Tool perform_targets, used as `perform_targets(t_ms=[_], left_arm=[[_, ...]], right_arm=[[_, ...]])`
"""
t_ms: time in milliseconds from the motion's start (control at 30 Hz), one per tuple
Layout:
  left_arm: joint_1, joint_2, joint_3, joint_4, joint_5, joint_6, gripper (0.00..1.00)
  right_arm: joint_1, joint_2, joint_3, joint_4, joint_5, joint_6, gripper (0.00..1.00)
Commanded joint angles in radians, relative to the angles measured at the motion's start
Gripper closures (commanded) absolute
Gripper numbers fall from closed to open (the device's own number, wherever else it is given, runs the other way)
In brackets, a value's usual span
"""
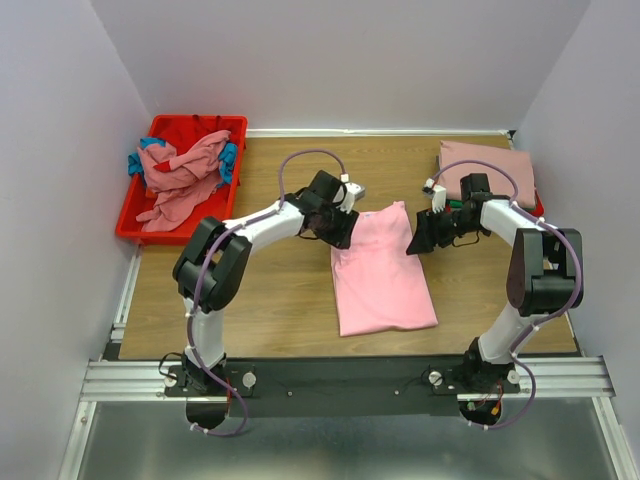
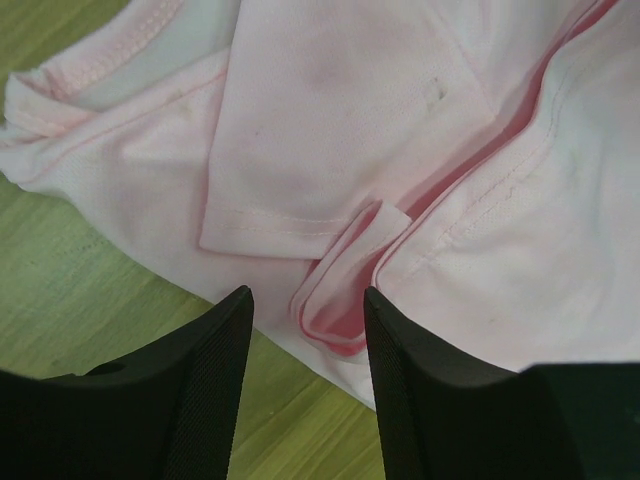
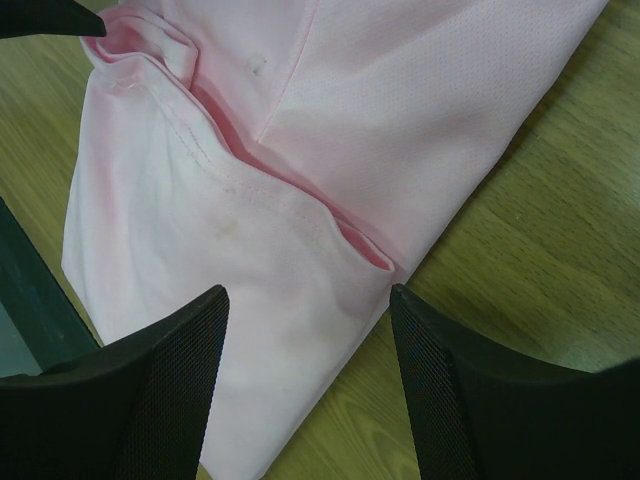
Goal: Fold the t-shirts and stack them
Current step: Fold the tshirt
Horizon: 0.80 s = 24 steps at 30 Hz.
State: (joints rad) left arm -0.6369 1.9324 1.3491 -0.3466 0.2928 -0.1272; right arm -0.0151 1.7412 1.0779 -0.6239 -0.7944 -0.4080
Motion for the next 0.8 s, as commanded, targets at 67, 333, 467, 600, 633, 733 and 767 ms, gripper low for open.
perform_targets(t_ms=[67,333,467,600,633,733,767], left_arm=[[-0.003,0.028,0.077,-0.081,0.052,0.123,0.4],[-0.012,0.089,0.122,-0.157,0.135,0.276,0.15],[-0.024,0.118,0.139,-0.167,0.132,0.282,0.18],[-0.03,0.143,0.148,-0.18,0.121,0.279,0.23],[-0.03,0.145,0.147,-0.18,0.118,0.279,0.24],[-0.03,0.137,0.142,-0.181,0.12,0.273,0.29],[-0.032,0.134,0.14,-0.183,0.12,0.273,0.31]], right_arm=[[-0.006,0.012,-0.003,-0.014,-0.025,-0.008,0.28],[-0.006,0.009,-0.003,-0.016,-0.025,-0.011,0.28],[-0.006,0.012,-0.001,-0.016,-0.025,-0.011,0.28],[-0.006,0.011,-0.001,-0.017,-0.025,-0.012,0.28],[-0.006,0.009,-0.001,-0.017,-0.026,-0.012,0.28],[-0.006,0.011,-0.001,-0.017,-0.025,-0.012,0.28],[-0.006,0.009,-0.001,-0.017,-0.026,-0.012,0.28]])
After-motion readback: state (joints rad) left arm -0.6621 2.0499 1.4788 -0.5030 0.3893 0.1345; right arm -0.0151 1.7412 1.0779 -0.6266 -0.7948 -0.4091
